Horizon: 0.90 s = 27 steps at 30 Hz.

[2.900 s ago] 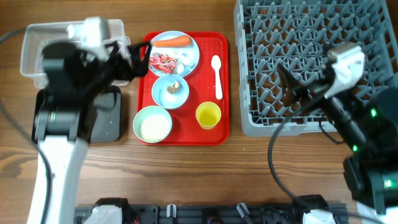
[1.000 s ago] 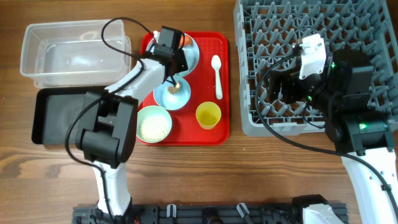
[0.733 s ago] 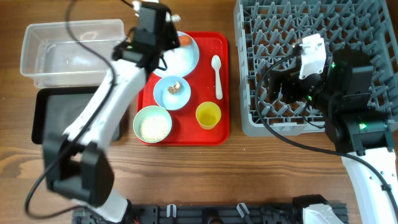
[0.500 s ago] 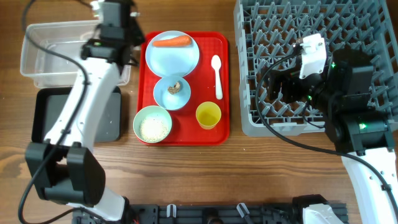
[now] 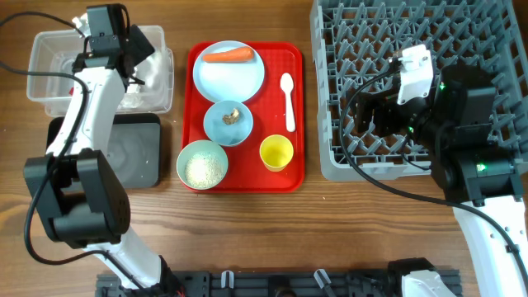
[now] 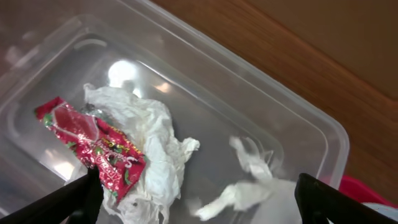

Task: Sort waste into correct bins and load items into the dishwasher rack
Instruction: 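Carry the wrapper and tissue left and drop into the clear bin, then grasp the small blue bowl with scraps using the left gripper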

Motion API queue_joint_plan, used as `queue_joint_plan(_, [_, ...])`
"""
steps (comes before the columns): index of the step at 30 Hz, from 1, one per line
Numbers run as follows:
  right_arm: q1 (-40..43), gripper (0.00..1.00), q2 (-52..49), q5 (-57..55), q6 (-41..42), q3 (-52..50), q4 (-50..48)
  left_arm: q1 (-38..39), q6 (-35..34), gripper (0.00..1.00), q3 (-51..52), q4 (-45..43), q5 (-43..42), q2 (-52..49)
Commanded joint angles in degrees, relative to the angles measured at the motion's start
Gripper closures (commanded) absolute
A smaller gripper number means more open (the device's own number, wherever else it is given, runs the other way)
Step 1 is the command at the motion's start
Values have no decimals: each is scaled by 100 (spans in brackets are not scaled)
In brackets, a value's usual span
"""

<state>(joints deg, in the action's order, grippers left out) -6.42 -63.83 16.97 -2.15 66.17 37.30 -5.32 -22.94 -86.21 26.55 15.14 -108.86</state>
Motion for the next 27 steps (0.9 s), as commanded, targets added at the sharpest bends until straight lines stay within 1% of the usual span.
queue_joint_plan(1, [28, 0, -57, 116, 83, 131, -15, -4, 470, 0, -17, 26, -686, 306])
queue_joint_plan(4, [28, 0, -57, 116, 83, 131, -15, -4, 472, 2, -17, 164, -957, 636])
queue_joint_plan(6, [28, 0, -57, 116, 83, 131, -15, -4, 527, 2, -17, 267, -1375, 844])
queue_joint_plan(8, [28, 1, -57, 116, 83, 131, -15, -4, 944, 2, -17, 483, -2304, 1123])
queue_joint_plan(9, [28, 0, -57, 116, 83, 131, -15, -2, 946, 3, -17, 815, -2892, 1338])
queue_joint_plan(10, [28, 0, -57, 118, 85, 131, -13, 20, 946, 7, -17, 1134, -3224, 1491])
queue_joint_plan(11, [28, 0, -57, 118, 87, 131, -4, 68, 949, 8, -17, 1423, -3388, 1591])
queue_joint_plan(12, [28, 0, -57, 116, 85, 131, 7, 184, 951, 8, -15, 1906, -3440, 1694])
queue_joint_plan(14, [28, 1, -57, 118, 85, 131, 9, 402, 1060, 8, -15, 2603, -3442, 1735])
queue_joint_plan(16, [28, 0, -57, 118, 83, 131, 4, 769, 1403, 10, -4, 3215, -3432, 1707])
queue_joint_plan(18, [28, 0, -57, 118, 85, 131, 2, 1156, 1661, 9, 0, 3364, -3373, 1687])
queue_joint_plan(21, [28, 0, -57, 118, 111, 131, 15, 1882, 1679, 9, 0, 3331, -2883, 1683])
queue_joint_plan(24, [28, 0, -57, 118, 129, 131, 4, 2404, 1679, 14, 2, 3335, -2544, 1578])
queue_joint_plan(27, [28, 0, -57, 118, 129, 131, 9, 2879, 1681, 17, 11, 3283, -2127, 1202])
